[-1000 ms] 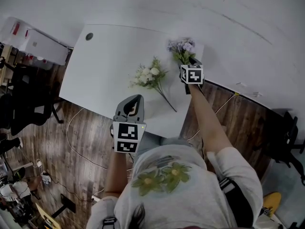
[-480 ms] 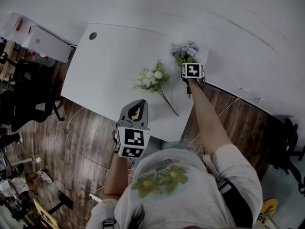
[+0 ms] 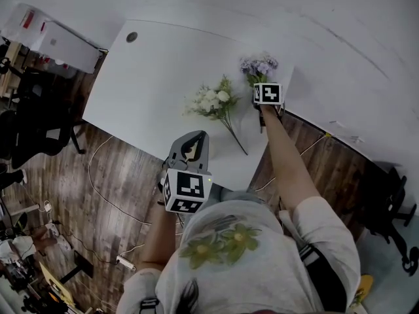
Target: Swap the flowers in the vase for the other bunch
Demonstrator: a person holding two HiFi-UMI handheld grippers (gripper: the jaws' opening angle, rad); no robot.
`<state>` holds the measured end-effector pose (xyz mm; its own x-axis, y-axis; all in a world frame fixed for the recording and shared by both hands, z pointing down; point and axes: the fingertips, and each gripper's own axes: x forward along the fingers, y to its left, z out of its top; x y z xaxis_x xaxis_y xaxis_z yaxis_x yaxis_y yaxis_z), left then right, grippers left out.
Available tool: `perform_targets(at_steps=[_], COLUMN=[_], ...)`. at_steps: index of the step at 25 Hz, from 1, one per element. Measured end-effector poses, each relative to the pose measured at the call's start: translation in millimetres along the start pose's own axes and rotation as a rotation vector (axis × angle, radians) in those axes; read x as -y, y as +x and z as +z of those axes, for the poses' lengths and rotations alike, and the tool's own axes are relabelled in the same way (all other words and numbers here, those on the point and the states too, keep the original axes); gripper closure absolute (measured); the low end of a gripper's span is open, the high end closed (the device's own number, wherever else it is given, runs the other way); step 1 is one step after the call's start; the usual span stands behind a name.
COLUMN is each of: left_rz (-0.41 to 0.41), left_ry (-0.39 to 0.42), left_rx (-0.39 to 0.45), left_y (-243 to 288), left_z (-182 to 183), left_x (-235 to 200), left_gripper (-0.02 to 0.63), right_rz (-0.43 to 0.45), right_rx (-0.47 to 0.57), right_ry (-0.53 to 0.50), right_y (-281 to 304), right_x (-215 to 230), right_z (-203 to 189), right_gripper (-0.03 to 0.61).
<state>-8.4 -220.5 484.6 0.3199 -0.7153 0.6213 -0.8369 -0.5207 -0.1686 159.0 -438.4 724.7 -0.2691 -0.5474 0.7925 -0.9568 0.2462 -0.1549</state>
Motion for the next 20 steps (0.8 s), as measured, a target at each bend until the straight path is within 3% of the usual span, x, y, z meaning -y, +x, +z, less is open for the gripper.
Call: perform_targets(at_steps=[6, 13, 20], left_rz=[-0.010, -0.079, -0.105], left_ry=[0.026, -0.043, -0.037], left_rx=[0.001, 0.028, 0.040], left_y=[-3.5, -12.6, -22.5], left_z=[0.2, -0.6, -3.5], left_x=[2.2, 1.5, 3.8], left_gripper=[0.595, 0.595, 0.595], right_rz=[0.025, 0.055, 0.099], right_rx=[0.024, 0.092, 0.173], right_ry=[-0.049, -0.093, -0.139], right_y=[-17.8, -59.0, -107.5], right_x=[-13.0, -37.1, -75.6], right_z=[-0.8, -0.1, 1.3], right_gripper=[0.503, 0.504, 0.505])
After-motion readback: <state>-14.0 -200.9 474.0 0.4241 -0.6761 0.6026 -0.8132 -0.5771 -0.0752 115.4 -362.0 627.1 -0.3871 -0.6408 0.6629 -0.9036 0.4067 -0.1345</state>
